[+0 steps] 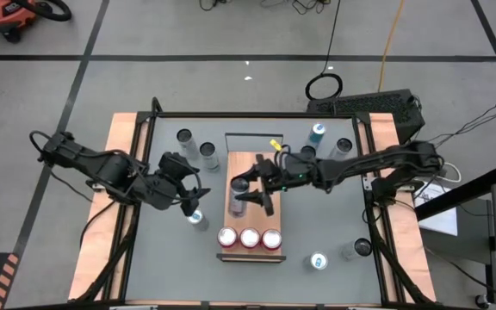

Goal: Sort soda cans
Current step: Put the bottom left white pink soda can on the shelf, then put the top white pink soda can on the shelf and align it with the other white pink soda can

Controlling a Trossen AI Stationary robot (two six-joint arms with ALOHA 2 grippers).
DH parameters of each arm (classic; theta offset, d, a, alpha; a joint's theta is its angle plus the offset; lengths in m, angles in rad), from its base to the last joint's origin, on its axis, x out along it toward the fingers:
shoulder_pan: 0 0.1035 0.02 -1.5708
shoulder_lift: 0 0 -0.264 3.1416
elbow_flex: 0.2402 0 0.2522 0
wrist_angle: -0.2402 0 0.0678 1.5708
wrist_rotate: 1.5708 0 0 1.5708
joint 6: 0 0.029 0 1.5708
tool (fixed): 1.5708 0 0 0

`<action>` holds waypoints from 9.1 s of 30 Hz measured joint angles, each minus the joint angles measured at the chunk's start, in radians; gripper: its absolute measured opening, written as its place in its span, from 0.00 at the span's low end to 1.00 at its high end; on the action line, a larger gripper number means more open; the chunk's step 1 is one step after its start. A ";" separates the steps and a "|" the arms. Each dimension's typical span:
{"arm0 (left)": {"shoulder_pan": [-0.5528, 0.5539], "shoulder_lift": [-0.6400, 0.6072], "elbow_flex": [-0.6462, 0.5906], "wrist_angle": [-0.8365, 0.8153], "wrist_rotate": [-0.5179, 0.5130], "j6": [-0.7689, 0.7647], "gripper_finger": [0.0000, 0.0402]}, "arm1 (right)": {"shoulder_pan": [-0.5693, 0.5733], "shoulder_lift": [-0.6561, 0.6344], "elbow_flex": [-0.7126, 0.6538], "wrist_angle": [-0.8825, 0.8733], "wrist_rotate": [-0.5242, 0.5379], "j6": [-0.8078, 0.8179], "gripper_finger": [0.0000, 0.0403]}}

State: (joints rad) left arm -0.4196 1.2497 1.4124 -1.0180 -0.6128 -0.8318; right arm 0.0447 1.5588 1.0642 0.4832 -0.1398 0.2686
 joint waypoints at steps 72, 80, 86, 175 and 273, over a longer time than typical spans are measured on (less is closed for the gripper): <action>0.000 -0.042 -0.033 -0.157 -0.181 -0.131 0.83 | 0.133 0.224 0.040 0.017 0.295 -0.129 0.57; 0.000 -0.042 -0.033 -0.157 -0.181 -0.131 0.83 | 0.132 0.227 0.040 0.018 0.295 -0.137 0.57; 0.000 -0.042 -0.033 -0.157 -0.181 -0.131 0.83 | 0.132 0.252 0.040 0.053 0.296 -0.151 0.57; 0.408 -0.081 0.008 -0.296 0.109 -0.300 0.83 | 0.116 -0.289 0.040 -0.612 0.270 0.183 0.77; 1.088 0.347 -0.094 -0.246 0.516 0.186 0.74 | -0.384 -0.360 0.040 -0.742 -0.198 0.076 0.71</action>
State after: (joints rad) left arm 0.6684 1.5967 1.3186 -1.2640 -0.0964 -0.6456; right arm -0.3397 1.1984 1.1038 -0.2593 -0.3378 0.3446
